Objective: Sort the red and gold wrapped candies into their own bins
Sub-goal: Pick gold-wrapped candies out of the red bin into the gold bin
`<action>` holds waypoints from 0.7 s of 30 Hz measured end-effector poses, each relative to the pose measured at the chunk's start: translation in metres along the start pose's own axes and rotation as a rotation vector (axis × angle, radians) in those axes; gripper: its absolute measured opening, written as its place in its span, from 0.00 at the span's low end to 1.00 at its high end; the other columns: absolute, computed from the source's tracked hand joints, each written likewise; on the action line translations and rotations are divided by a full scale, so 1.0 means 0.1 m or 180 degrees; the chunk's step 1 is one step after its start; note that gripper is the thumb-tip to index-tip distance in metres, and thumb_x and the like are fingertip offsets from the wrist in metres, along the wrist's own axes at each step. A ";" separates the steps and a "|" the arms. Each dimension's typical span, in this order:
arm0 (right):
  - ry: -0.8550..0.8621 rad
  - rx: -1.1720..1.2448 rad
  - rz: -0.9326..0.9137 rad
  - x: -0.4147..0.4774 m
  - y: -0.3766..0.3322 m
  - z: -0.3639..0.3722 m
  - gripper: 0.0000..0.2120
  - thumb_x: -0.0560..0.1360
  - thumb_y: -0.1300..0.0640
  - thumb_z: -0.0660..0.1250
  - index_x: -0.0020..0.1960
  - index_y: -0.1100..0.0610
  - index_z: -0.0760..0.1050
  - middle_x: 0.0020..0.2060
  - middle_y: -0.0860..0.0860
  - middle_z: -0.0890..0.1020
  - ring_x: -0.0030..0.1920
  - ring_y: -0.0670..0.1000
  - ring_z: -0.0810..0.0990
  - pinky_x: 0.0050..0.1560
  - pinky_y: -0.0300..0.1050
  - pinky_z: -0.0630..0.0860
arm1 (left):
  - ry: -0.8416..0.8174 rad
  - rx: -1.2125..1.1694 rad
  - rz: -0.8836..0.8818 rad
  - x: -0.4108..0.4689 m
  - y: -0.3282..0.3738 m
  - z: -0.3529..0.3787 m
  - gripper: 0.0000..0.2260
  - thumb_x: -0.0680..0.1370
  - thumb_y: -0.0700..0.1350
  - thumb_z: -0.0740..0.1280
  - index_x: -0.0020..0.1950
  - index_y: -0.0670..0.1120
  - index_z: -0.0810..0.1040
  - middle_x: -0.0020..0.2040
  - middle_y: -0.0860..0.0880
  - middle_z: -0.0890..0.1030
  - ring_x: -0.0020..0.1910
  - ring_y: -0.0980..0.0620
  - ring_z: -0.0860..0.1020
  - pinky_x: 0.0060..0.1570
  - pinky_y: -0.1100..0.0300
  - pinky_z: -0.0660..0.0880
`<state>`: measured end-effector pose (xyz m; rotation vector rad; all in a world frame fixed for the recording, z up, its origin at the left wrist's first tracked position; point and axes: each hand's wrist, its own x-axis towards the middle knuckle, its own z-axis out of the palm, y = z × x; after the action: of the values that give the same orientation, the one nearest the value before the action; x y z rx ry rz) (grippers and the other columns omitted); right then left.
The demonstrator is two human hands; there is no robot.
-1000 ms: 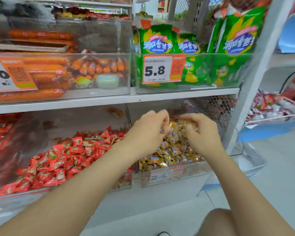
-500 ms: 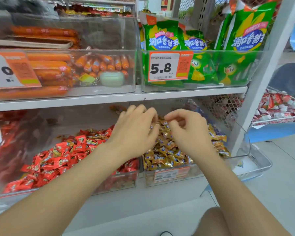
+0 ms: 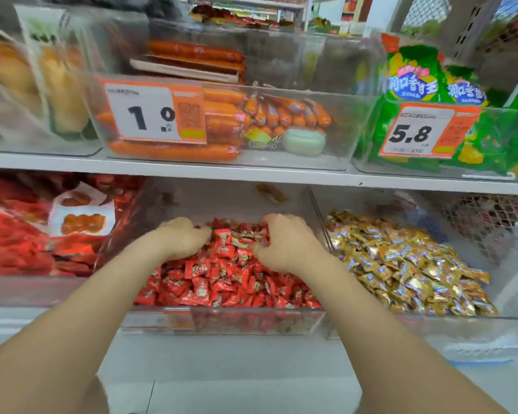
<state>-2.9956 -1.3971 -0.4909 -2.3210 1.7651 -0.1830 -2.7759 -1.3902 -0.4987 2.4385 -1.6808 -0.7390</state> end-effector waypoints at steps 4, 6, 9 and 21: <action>-0.0953 0.0120 0.0248 0.25 -0.05 -0.02 0.53 0.63 0.31 0.74 0.83 0.46 0.59 0.79 0.53 0.69 0.77 0.60 0.69 0.75 0.56 0.69 | -0.0230 -0.0385 0.0049 0.16 -0.02 0.05 0.35 0.83 0.67 0.57 0.76 0.40 0.71 0.75 0.40 0.73 0.72 0.40 0.73 0.67 0.55 0.69; -0.1257 0.0093 0.0223 0.37 -0.04 -0.04 0.56 0.64 0.33 0.77 0.84 0.46 0.55 0.80 0.52 0.66 0.78 0.58 0.68 0.76 0.54 0.69 | -0.0199 -0.0567 0.0019 0.23 -0.02 0.07 0.38 0.81 0.71 0.55 0.78 0.43 0.70 0.77 0.42 0.71 0.74 0.40 0.71 0.73 0.51 0.67; -0.1421 0.0176 0.0351 0.52 -0.07 -0.02 0.57 0.60 0.34 0.79 0.83 0.48 0.59 0.78 0.51 0.70 0.73 0.56 0.73 0.70 0.50 0.74 | -0.0261 -0.0818 0.0046 0.29 0.05 0.09 0.37 0.81 0.72 0.53 0.81 0.47 0.67 0.80 0.43 0.67 0.78 0.40 0.67 0.76 0.48 0.64; -0.0568 0.2131 0.0071 0.64 -0.31 0.13 0.31 0.61 0.62 0.84 0.60 0.51 0.76 0.54 0.48 0.83 0.53 0.49 0.82 0.56 0.46 0.81 | -0.0638 -0.2870 0.0069 0.45 0.10 0.07 0.35 0.72 0.77 0.63 0.62 0.50 0.84 0.53 0.46 0.88 0.52 0.43 0.87 0.62 0.45 0.80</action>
<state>-2.9461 -1.4498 -0.4982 -1.7722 1.3649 -0.4656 -2.7753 -1.4329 -0.5169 1.7363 -1.0425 -1.3884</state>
